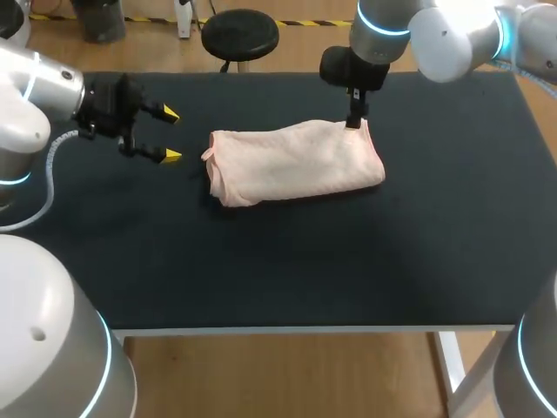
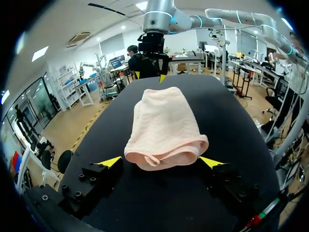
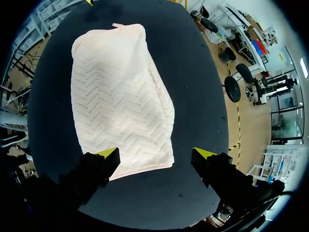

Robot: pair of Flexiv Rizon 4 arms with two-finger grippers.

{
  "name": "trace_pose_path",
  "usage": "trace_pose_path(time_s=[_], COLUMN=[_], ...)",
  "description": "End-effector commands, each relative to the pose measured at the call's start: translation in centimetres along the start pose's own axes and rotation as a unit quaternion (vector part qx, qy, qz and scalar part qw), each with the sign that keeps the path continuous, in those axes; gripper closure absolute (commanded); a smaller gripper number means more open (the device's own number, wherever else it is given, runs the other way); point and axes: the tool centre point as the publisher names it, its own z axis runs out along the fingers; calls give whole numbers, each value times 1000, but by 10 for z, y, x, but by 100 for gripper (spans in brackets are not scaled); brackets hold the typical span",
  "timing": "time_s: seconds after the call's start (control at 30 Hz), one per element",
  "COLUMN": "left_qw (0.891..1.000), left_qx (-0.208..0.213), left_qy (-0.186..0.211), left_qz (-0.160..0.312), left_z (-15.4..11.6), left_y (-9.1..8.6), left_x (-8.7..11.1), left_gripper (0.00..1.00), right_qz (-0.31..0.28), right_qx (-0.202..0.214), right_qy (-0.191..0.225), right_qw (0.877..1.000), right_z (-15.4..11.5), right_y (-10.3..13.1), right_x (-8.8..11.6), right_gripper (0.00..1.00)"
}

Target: Fold the towel

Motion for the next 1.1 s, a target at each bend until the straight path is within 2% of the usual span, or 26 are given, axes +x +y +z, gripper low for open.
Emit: trace_pose_path(time_s=[0.03,0.1,0.13,0.23,0.3,0.37,0.4,0.47,0.57,0.7,0.73,0.77,0.83,0.87,0.9,0.93,0.97,1.0,1.07,1.1], left_qw=[1000,1000,1000,1000,1000,1000,1000,1000,1000,1000,1000,1000,1000,1000,1000,1000,1000,1000,1000,1000], left_qx=[0,0,0,0,0,0,0,0,0,0,0,0,0,0,0,0,0,0,0,0], left_qy=[0,0,0,0,0,0,0,0,0,0,0,0,0,0,0,0,0,0,0,0], left_qz=[0,0,0,0,0,0,0,0,0,0,0,0,0,0,0,0,0,0,0,0], left_z=[0,0,0,0,0,0,0,0,0,0,0,0,0,0,0,0,0,0,0,0], left_y=[0,0,0,0,0,0,0,0,0,0,0,0,0,0,0,0,0,0,0,0], left_x=[0,0,0,0,0,0,0,0,0,0,0,0,0,0,0,0,0,0,0,0], left_gripper=[0,0,0,0,0,0,0,0,0,0,0,0,0,0,0,0,0,0,0,0], right_qz=[45,107,150,245,283,331,351,402,487,566,581,587,611,612,625,631,633,645,652,662], right_qx=[-29,-95,-130,-197,-226,-261,-266,-294,-300,-320,-324,-327,-335,-338,-337,-336,-337,-334,-328,-325], right_qy=[-8,-30,-32,-45,-46,-38,-37,-9,43,90,99,109,133,142,149,154,158,172,184,189], right_qw=[999,989,980,948,931,906,897,867,819,754,740,732,704,701,688,682,679,666,658,648], right_z=[1,6,4,-3,-11,-19,-22,-26,-30,-32,-30,-29,-24,-21,-18,-15,-12,-8,0,3], right_y=[1,2,5,12,15,14,12,5,-9,-23,-25,-27,-32,-33,-35,-37,-39,-41,-43,-44], right_x=[2,4,5,7,12,17,19,22,25,31,32,34,38,40,42,43,46,48,52,54], right_gripper=[0,0,0,0,0,0,0,0,0,0,0,0,0,0,0,0,0,0,0,0])
